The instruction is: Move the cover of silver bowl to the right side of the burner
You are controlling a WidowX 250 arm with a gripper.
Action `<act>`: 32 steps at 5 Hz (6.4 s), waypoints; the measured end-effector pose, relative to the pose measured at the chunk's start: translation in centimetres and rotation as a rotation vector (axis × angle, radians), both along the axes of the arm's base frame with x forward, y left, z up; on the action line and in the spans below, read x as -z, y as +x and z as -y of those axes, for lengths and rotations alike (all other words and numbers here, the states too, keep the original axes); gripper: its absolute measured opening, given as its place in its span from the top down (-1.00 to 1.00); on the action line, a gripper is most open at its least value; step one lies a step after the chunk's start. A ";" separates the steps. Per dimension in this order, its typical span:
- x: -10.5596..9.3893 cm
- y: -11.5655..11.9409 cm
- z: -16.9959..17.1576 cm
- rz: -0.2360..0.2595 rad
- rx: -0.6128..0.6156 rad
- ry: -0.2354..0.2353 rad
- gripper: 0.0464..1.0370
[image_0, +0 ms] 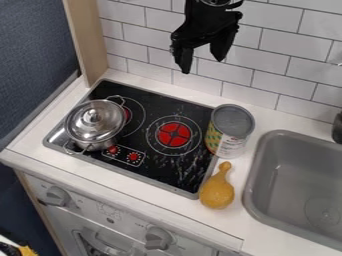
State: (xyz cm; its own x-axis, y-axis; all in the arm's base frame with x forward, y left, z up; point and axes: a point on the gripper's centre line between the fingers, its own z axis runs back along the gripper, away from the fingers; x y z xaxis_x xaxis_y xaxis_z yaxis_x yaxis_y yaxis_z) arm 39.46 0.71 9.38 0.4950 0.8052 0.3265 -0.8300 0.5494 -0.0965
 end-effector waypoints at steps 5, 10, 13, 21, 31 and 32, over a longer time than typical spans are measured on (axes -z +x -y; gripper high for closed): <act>0.4 -7.8 -10.2 0.025 -0.405 0.043 -0.93; 8.1 -9.3 -15.6 -0.037 -0.544 -0.067 -0.93; 9.1 -8.4 -15.9 -0.045 -0.543 -0.078 0.39; 1.5 -11.4 -7.0 0.007 -0.476 0.053 0.54; 11.7 -11.1 -2.9 -0.124 -0.330 -0.086 -0.96; 10.0 -11.1 -3.0 -0.099 -0.324 -0.061 -0.94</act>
